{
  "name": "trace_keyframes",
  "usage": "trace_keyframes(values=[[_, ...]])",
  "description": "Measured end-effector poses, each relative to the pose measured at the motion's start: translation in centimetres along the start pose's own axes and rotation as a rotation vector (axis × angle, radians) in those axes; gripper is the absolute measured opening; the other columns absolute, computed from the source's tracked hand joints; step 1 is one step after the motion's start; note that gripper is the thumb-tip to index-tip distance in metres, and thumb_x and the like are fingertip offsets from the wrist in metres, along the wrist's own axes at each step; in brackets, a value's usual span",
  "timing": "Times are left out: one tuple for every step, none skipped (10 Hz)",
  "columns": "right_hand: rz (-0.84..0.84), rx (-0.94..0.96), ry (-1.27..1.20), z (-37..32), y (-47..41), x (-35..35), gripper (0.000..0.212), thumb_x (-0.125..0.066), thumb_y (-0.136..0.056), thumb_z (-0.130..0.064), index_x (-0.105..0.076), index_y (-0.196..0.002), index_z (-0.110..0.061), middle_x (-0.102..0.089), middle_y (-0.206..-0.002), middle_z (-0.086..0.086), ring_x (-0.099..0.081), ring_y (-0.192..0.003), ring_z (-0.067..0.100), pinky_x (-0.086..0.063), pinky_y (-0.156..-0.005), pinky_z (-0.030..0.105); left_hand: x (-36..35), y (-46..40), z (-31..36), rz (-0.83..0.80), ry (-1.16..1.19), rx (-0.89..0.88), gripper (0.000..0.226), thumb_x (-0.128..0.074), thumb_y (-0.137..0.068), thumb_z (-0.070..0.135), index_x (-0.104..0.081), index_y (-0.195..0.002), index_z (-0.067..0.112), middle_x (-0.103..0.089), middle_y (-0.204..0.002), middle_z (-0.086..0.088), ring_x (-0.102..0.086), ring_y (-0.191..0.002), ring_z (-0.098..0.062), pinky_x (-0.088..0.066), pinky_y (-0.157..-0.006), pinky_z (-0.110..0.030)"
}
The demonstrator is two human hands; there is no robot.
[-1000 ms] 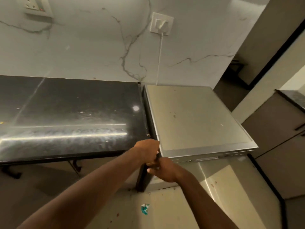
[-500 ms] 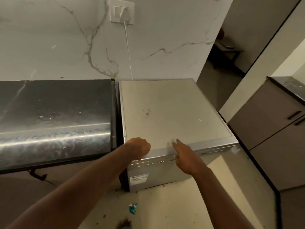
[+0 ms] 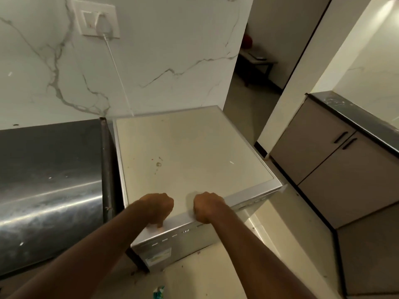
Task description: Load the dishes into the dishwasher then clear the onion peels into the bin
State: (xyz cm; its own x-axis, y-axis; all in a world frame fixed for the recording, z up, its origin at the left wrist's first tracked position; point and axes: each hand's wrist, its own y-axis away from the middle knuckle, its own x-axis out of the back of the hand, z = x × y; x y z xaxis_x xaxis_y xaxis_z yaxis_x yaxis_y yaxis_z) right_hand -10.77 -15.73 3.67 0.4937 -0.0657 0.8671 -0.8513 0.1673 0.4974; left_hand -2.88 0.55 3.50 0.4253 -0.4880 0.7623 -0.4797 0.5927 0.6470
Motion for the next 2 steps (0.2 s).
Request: trace_keyframes(values=[[0.013, 0.016, 0.018, -0.2, -1.0, 1.0, 0.035, -0.066, -0.093, -0.013, -0.066, -0.127, -0.01, -0.064, -0.133, 0.014, -0.063, -0.123, 0.034, -0.052, -0.099, 0.041, 2.8, 0.6, -2.0, 0.039, 0.272, -0.061, 0.033, -0.08, -0.092, 0.027, -0.072, -0.107, -0.001, -0.075, -0.098, -0.012, -0.057, -0.046, 0.005, -0.041, -0.052, -0.005], [0.032, 0.075, 0.062, -1.2, -1.6, 1.3, 0.036, -0.065, -0.094, -0.015, -0.065, -0.13, -0.012, -0.065, -0.133, 0.011, -0.064, -0.123, 0.033, -0.052, -0.101, 0.041, 7.1, 4.2, -1.6, 0.451, 0.612, -0.281, 0.044, -0.084, -0.086, 0.037, -0.074, -0.122, 0.013, -0.074, -0.099, 0.012, -0.062, -0.073, 0.021, -0.049, -0.076, -0.007]])
